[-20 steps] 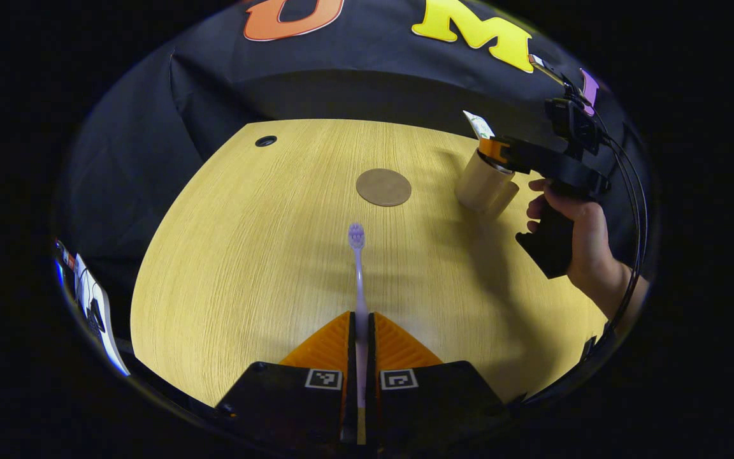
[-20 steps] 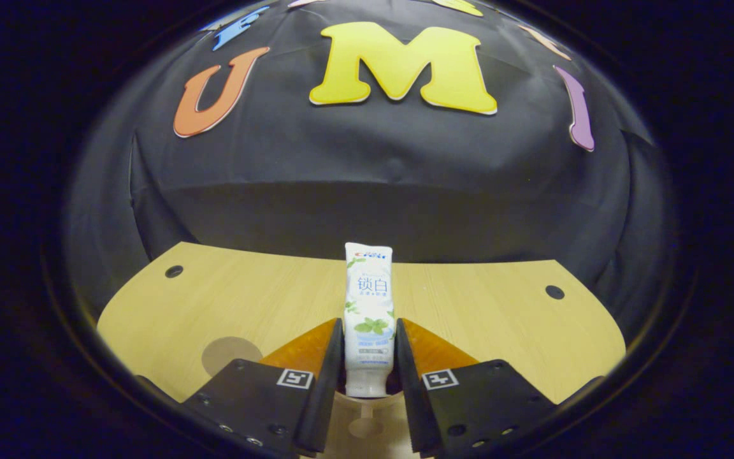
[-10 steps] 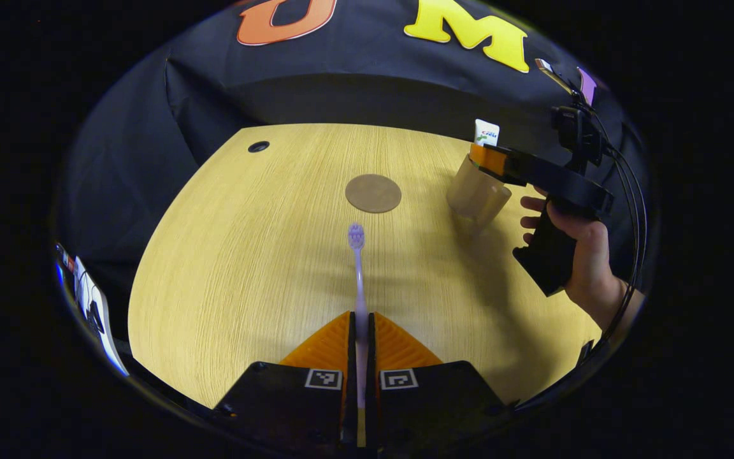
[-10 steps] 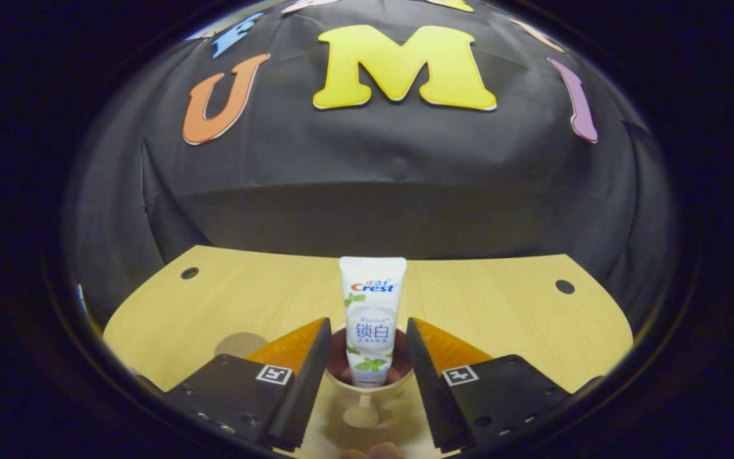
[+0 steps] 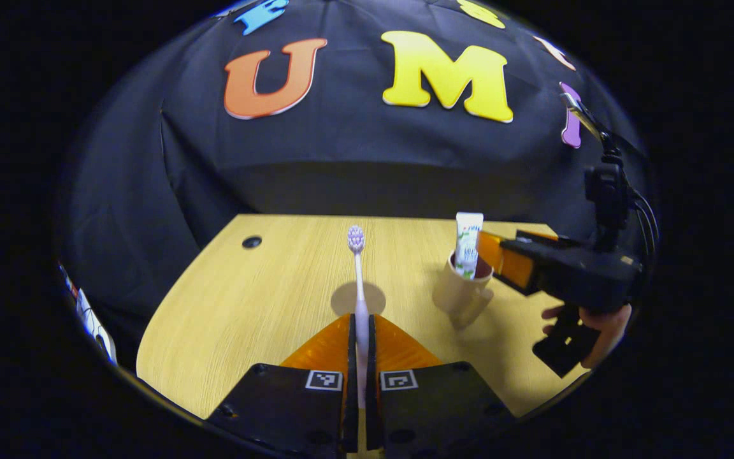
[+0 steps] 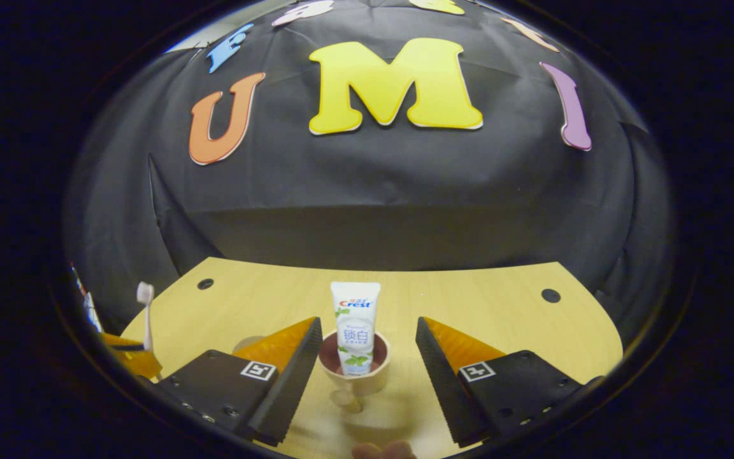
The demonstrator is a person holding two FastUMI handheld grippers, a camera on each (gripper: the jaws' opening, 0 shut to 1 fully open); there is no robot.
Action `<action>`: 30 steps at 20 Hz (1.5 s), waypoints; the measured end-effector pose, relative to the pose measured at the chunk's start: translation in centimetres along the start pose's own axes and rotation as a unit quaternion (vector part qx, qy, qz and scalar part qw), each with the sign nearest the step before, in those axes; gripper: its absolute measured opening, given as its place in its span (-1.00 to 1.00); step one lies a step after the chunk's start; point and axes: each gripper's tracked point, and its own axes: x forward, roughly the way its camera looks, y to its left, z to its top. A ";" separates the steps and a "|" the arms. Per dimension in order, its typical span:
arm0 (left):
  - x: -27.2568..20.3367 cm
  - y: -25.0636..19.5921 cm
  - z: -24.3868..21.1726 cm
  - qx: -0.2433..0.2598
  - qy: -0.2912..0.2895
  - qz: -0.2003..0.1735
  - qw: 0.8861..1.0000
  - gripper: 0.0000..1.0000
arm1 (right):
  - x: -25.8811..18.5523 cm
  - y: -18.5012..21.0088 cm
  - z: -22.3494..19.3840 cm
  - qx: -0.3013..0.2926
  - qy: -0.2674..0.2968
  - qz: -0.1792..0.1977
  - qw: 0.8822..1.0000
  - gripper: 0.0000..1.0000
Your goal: Put the toothbrush and toothpaste on the desktop into the cup, then pick up the cup and place it on the coaster on the desktop.
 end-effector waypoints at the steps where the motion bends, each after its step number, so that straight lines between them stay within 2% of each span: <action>1: 1.2 -1.2 1.6 0.008 -0.028 -0.007 1.000 -0.85 | -0.7 -0.9 0.3 0.000 -0.002 -0.003 1.000 0.79; 6: 3.5 -8.2 7.6 0.013 -0.144 -0.059 0.988 -0.85 | -3.7 -6.9 1.6 -0.002 -0.015 -0.034 0.999 0.81; 11: 6.6 -12.2 11.0 0.024 -0.217 -0.073 0.973 -0.86 | -5.2 -12.2 1.4 0.021 -0.013 -0.066 0.998 0.81; 13: 8.0 -13.0 10.9 0.019 -0.223 -0.074 0.972 -0.85 | -5.4 -13.6 0.8 0.025 -0.007 -0.073 0.997 0.81; 16: 9.8 -13.9 9.1 0.017 -0.204 -0.074 0.976 -0.84 | -5.5 -15.0 -0.2 0.023 0.006 -0.077 0.997 0.81; 19: 10.4 -13.6 8.3 0.009 -0.205 -0.059 0.977 -0.82 | -5.4 -16.0 -1.2 0.020 0.016 -0.079 0.997 0.81; 21: 10.7 -13.5 7.9 0.007 -0.210 -0.054 0.976 -0.80 | -5.2 -16.0 -1.8 0.021 0.025 -0.077 0.996 0.81; 26: 11.2 -13.3 5.6 0.008 -0.178 -0.057 0.982 -0.69 | -4.9 -14.6 -2.1 0.014 0.030 -0.066 0.997 0.81; 28: 10.9 -13.2 5.1 0.003 -0.171 -0.068 0.983 -0.29 | -4.8 -13.8 -2.0 0.010 0.029 -0.063 0.998 0.81; 29: 10.8 -13.3 4.9 0.002 -0.167 -0.075 0.983 -0.22 | -4.9 -13.4 -1.9 0.010 0.030 -0.061 0.998 0.81; 30: 10.4 -13.0 4.8 0.001 -0.163 -0.076 0.984 0.05 | -4.9 -12.9 -2.0 0.010 0.031 -0.058 0.998 0.81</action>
